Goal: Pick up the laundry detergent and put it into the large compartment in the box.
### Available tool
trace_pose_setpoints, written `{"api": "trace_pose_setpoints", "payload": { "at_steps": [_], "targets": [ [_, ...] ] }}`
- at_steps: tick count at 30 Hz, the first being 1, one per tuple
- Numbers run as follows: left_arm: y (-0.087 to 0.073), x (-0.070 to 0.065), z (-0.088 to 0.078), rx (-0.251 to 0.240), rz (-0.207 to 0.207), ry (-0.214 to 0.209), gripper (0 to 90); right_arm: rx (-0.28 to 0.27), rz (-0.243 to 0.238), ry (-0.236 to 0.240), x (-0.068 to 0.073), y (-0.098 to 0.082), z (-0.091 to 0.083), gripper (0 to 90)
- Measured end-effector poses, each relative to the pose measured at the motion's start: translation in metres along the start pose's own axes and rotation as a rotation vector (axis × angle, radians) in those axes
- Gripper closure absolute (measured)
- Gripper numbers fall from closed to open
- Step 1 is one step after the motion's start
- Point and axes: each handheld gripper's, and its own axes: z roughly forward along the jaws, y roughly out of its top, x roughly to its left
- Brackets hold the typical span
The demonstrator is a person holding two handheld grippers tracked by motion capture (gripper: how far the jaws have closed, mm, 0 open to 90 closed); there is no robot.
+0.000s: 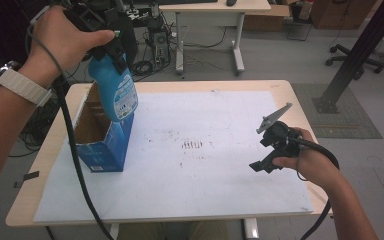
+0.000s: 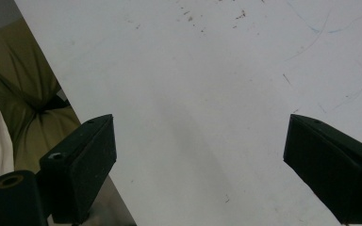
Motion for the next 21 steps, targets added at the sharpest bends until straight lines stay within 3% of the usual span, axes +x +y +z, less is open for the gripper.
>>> {"api": "trace_pose_setpoints", "payload": {
  "at_steps": [11, 21],
  "targets": [
    [-0.004, 0.012, -0.007, -0.004, -0.054, 0.006, 37.3, -0.002, -0.007, 0.002, 0.000, 0.002, 0.000, 10.1],
    [-0.010, 0.028, -0.011, -0.006, -0.137, 0.024, 37.3, 0.000, -0.011, 0.003, 0.000, 0.004, 0.000, 10.1]
  ]
}}
